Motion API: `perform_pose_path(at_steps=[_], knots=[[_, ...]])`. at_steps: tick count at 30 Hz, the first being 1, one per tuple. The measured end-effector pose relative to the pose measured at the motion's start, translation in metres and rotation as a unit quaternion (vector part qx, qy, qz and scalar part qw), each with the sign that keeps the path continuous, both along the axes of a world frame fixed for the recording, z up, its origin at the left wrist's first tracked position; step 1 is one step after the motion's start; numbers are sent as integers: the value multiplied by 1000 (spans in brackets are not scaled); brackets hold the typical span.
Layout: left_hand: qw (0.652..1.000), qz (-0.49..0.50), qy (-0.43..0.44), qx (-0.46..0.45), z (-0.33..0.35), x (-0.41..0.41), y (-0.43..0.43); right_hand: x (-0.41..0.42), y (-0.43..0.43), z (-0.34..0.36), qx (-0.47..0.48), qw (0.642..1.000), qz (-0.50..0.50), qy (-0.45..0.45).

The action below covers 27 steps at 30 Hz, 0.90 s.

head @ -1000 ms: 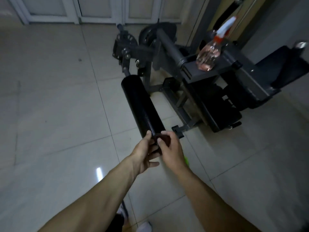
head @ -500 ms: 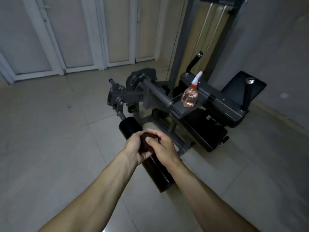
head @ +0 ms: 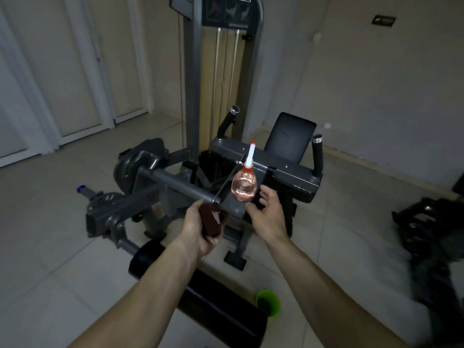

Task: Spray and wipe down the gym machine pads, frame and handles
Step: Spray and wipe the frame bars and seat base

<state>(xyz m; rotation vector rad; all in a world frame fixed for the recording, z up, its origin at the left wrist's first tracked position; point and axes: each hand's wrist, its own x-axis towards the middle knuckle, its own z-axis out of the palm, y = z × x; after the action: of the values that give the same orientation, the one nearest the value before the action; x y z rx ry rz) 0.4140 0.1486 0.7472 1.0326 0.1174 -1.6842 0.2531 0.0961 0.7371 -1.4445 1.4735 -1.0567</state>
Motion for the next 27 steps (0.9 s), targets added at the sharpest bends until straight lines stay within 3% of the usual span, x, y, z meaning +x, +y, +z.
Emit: perform_pose_path(at_steps=[6, 11, 17, 23, 27], knots=[[999, -31, -10, 8, -1, 52, -88, 42, -115, -7, 18, 998, -62, 17], [999, -47, -16, -1, -2, 97, -133, 56, -139, -7, 8, 998, -44, 40], [998, -69, 13, 2, -16, 143, -185, 98, -141, -6, -60, 985, -112, 116], [983, -178, -46, 3, -11, 177, -236, 163, -142, 18, -68, 984, -152, 70], [955, -270, -112, -55, -2, 211, -255, 239, -132, 29, -99, 976, -194, -5]])
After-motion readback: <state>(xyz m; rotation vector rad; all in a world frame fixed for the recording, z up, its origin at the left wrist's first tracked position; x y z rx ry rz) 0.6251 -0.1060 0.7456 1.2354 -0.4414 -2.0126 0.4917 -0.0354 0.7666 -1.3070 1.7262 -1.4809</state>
